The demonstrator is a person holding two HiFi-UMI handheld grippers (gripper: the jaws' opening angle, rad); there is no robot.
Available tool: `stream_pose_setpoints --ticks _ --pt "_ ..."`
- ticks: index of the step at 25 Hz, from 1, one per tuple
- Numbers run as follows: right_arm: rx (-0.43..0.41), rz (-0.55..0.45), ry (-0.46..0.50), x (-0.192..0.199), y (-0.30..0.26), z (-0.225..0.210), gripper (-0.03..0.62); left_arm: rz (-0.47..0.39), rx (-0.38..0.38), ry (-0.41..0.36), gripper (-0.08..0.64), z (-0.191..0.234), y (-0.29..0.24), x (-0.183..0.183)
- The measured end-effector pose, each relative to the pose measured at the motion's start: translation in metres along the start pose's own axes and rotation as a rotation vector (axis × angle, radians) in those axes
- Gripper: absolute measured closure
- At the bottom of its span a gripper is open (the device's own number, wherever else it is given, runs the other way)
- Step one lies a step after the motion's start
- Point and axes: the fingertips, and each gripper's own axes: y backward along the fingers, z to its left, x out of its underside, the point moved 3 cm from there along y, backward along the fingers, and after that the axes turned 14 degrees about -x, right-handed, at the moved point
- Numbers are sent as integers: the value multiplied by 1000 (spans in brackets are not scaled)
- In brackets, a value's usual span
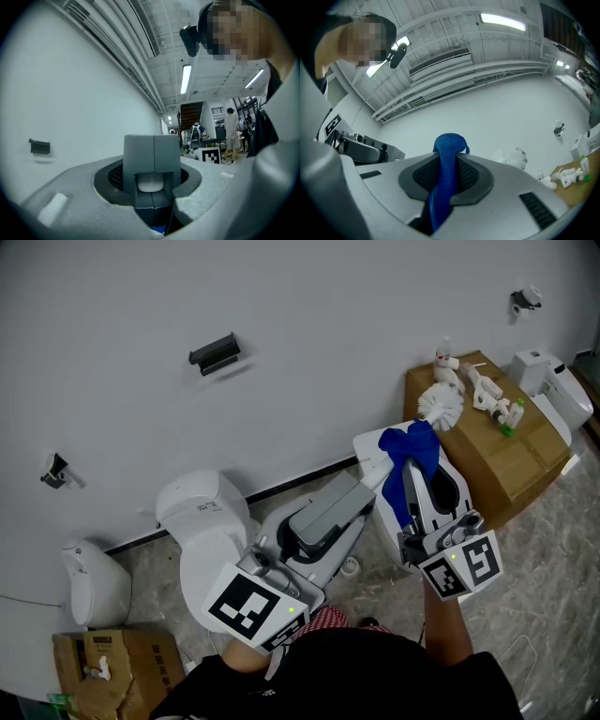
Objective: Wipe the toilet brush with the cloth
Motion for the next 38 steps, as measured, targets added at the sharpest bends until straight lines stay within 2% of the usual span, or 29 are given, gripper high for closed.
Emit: stream_pose_setpoints --ticks 38 --pt "39 3 4 5 2 -25 528 1 1 4 397 1 0 1"
